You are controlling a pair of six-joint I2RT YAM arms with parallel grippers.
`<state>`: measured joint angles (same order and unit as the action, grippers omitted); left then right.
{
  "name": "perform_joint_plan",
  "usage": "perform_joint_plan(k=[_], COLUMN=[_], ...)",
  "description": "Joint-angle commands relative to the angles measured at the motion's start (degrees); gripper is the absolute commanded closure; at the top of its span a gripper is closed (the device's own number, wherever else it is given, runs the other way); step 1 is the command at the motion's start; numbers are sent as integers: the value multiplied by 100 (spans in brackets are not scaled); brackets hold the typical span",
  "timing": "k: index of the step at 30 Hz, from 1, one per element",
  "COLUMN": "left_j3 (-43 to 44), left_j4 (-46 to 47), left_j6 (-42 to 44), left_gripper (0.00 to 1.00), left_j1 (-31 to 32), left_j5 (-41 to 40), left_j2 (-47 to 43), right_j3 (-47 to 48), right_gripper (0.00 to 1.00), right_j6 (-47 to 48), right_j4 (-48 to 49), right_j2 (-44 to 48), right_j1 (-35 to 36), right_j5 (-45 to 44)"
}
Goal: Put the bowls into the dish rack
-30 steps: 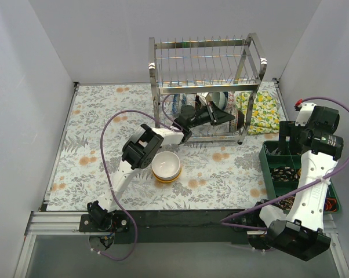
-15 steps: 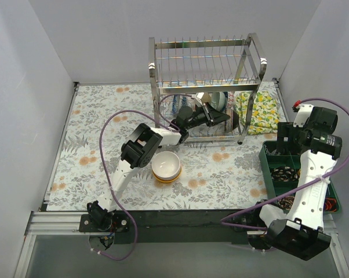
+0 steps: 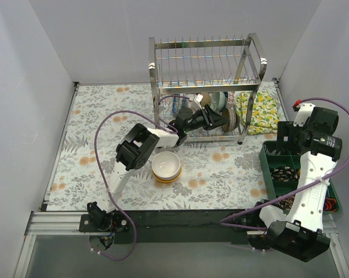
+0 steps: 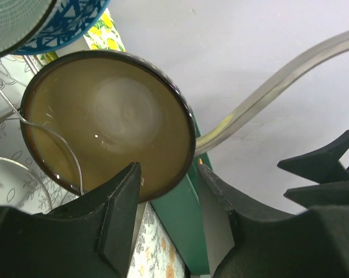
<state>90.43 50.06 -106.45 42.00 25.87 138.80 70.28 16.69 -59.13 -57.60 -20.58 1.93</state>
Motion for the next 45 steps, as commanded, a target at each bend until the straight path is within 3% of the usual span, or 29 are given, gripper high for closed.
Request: perform_joint_plan(k=[1, 12, 16, 20, 22, 23, 25, 28, 31, 35, 39, 45], left_j3=[-324, -1167, -2604, -3232, -3357, -3218, -3120, -3294, -3602, -3708, -3971, -4332], left_j4=[-287, -1419, -1702, -3032, -3649, -4540, -5380, -6358, -7043, -7966, -8266, -8268], left_j6=[652, 2365, 2726, 4016, 5183, 5709, 7107, 8311, 8990, 8897, 9440, 9634], left_gripper=[57, 54, 54, 54, 54, 54, 54, 53, 52, 51, 49, 37], left_j1=[-25, 54, 80, 256, 440, 502, 722, 784, 784, 792, 757, 573], left_j5=[-135, 365, 559, 946, 1034, 982, 859, 675, 279, -728, -794, -539], left_j2=[-898, -2232, -3234, -4289, -4920, -5081, -5327, -5951, -6601, -6937, -7226, -7095], right_j3=[-76, -296, -278, -348, -410, -436, -480, -559, -612, -621, -577, -507], right_gripper=[9, 9, 8, 8, 8, 8, 8, 7, 7, 7, 7, 6], right_j6=[-86, -148, -131, -104, -87, -87, -87, -87, -78, -60, -78, -148], right_j4=[359, 411, 499, 508, 534, 534, 569, 596, 596, 605, 666, 693], right_j2=[170, 364, 390, 381, 399, 399, 408, 399, 311, 171, 197, 135], right_j1=[-25, -25, 1, 45, 71, 80, 98, 133, 151, 151, 151, 151], right_j5=[97, 184, 430, 939, 1080, 1194, 1300, 1529, 1819, 2056, 2206, 2311])
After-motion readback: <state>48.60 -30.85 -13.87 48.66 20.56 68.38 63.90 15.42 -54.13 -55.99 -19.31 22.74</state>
